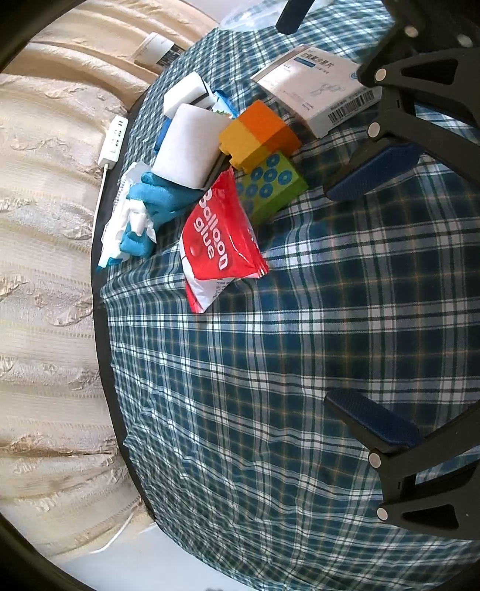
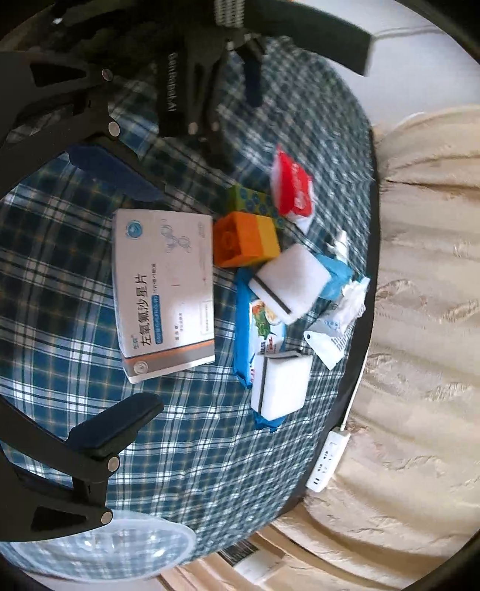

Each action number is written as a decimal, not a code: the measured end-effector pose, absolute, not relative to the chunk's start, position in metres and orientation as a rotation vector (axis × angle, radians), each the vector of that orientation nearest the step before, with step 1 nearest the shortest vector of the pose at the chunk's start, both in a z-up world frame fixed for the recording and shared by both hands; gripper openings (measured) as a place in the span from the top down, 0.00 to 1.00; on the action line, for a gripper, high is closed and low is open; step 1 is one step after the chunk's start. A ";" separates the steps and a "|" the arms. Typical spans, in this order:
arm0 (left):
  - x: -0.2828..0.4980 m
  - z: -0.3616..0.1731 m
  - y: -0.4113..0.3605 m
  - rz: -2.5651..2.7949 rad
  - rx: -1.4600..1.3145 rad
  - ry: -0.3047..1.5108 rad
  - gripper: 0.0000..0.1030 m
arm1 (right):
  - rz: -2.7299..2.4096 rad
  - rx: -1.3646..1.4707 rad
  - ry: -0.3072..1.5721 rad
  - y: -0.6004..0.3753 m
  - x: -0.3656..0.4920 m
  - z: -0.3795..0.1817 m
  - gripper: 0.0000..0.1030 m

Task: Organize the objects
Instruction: 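Move both grippers toward the pile, left toward the red packet, right toward the white box, then grasp the red Balloon glue packet with left gripper while right grasps the white medicine box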

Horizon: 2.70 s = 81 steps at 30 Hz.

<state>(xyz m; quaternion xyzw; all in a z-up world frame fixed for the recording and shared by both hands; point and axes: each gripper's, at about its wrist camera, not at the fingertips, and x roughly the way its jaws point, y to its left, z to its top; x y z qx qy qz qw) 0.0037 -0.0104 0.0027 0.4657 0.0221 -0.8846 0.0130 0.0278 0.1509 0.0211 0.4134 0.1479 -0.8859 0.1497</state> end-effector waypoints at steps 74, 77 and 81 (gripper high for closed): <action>-0.065 0.019 -0.006 -2.681 1.481 0.270 0.30 | -2.650 1.332 0.035 0.223 -0.027 0.000 0.06; -0.062 0.021 -0.007 -2.704 1.471 0.282 0.38 | -2.650 1.332 0.035 0.223 -0.027 0.000 0.06; -0.058 0.024 -0.007 -2.716 1.435 0.239 0.39 | -2.655 1.333 0.045 0.223 -0.027 0.000 0.08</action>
